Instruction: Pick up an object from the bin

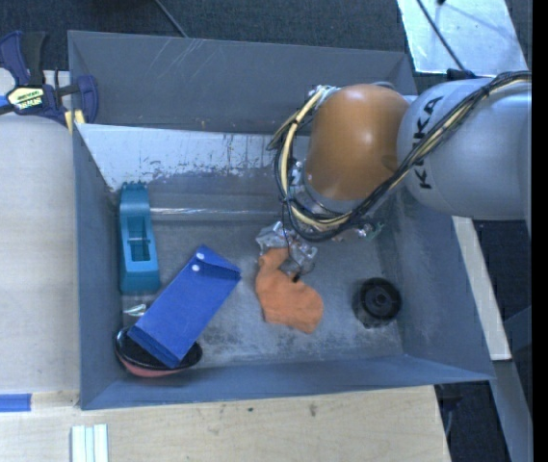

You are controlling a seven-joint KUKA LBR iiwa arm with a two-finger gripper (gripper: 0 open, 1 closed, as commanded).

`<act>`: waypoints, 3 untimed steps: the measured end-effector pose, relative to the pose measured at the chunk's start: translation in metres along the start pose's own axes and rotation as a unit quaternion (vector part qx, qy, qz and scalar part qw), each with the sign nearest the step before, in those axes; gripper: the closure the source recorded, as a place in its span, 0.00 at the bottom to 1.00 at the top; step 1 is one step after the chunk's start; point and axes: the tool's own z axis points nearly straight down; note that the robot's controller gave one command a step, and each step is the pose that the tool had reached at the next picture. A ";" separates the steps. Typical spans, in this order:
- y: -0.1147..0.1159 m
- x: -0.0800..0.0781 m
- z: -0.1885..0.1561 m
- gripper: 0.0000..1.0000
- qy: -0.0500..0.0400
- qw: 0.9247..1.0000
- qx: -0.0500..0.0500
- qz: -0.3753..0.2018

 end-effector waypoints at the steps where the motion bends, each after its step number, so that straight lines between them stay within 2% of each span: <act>1: 0.001 0.001 -0.020 1.00 0.003 1.000 -0.002 0.001; 3: -0.002 -0.001 -0.048 1.00 -0.001 1.000 0.002 0.001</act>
Offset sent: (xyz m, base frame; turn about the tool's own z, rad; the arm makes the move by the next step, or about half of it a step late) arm -0.0001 0.0000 0.0222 0.0000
